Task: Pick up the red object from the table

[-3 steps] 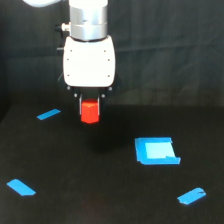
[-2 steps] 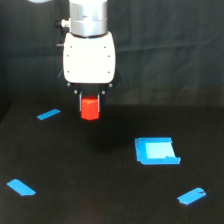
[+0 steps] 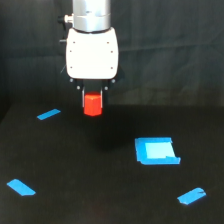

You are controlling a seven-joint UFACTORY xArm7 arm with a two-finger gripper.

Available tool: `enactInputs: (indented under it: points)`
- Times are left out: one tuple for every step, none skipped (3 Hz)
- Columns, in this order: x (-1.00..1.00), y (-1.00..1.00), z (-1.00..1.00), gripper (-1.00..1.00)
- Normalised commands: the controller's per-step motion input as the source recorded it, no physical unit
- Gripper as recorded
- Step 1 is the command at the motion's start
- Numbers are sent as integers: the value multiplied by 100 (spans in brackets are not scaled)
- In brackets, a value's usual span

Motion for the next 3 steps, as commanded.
enactInputs:
  points:
    - [18,15,28,-92]
    - [8,12,11,-100]
    - [14,3,17,-94]
